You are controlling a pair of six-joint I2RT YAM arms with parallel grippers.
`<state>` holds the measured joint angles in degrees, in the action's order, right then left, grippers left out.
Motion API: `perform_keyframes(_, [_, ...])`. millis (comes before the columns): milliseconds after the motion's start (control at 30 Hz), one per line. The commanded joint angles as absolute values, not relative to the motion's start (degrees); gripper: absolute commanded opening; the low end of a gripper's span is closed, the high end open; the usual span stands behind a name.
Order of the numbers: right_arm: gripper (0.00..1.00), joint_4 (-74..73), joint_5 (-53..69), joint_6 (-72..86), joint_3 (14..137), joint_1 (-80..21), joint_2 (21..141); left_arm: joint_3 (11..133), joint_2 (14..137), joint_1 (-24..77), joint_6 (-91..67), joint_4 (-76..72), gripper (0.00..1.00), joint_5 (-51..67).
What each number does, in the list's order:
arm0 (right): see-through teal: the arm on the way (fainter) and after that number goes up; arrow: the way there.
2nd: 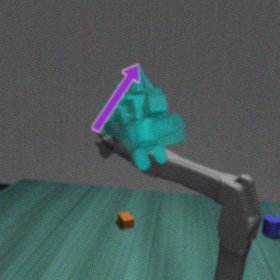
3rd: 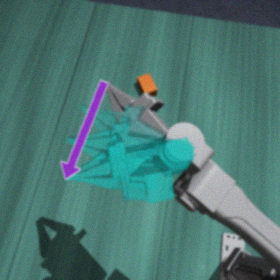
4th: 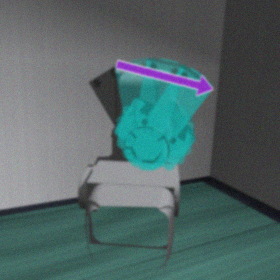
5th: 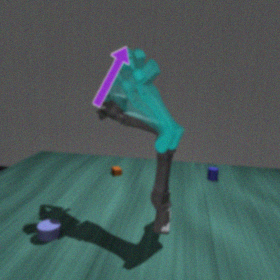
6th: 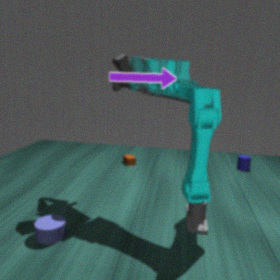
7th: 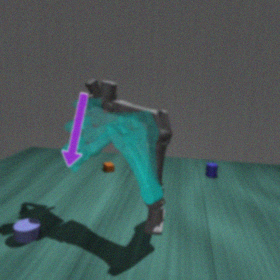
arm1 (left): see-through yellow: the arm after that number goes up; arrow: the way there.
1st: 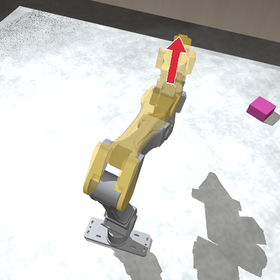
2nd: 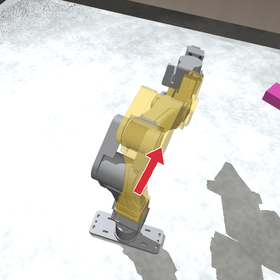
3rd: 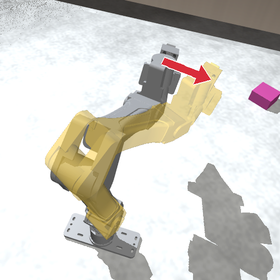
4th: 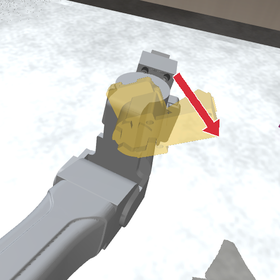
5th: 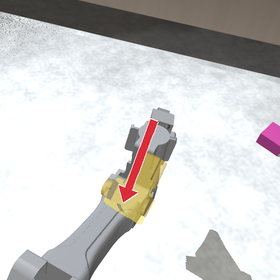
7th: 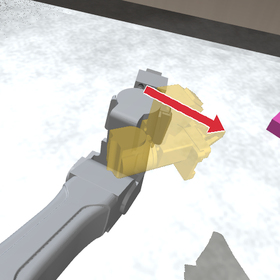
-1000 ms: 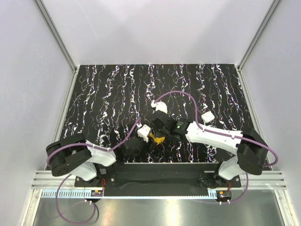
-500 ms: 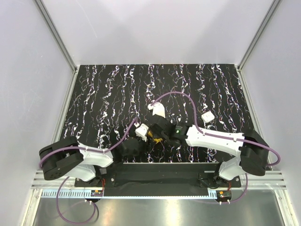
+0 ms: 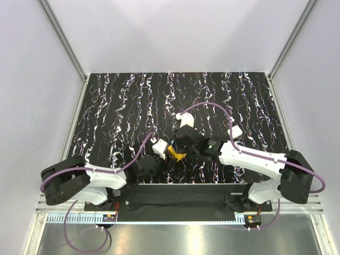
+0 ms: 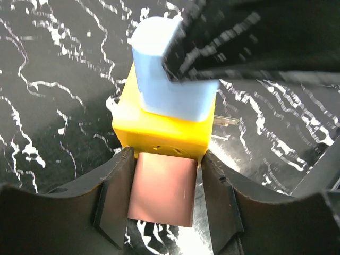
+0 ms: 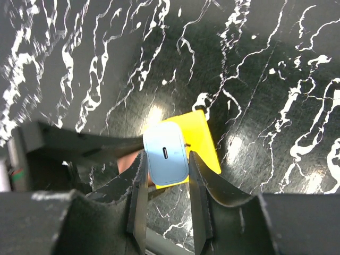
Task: Pull the plug off the socket
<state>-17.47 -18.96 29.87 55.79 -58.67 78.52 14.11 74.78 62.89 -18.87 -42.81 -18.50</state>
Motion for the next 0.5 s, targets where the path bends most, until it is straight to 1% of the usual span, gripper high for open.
perform_keyframes(0, [0.0, -15.56, -25.57, 31.02, 59.32, -63.27, 79.71, 14.84, 75.85, 62.58, -20.13, -42.72, 0.0, -22.76])
perform_keyframes(67, [0.0, -15.56, -28.03, 30.68, 59.41, -65.56, 81.12, 15.47, 75.94, 62.75, -19.52, -41.76, 0.0, -23.11])
perform_keyframes(367, [0.0, -13.89, -29.09, 29.71, 55.73, -65.74, 81.03, 15.29, 77.52, 62.84, -19.77, -41.74, 0.0, -23.99])
perform_keyframes(467, [0.0, -6.88, -28.03, 26.99, 50.91, -66.44, 81.12, 15.21, 79.1, 62.75, -19.95, -42.63, 0.0, -24.52])
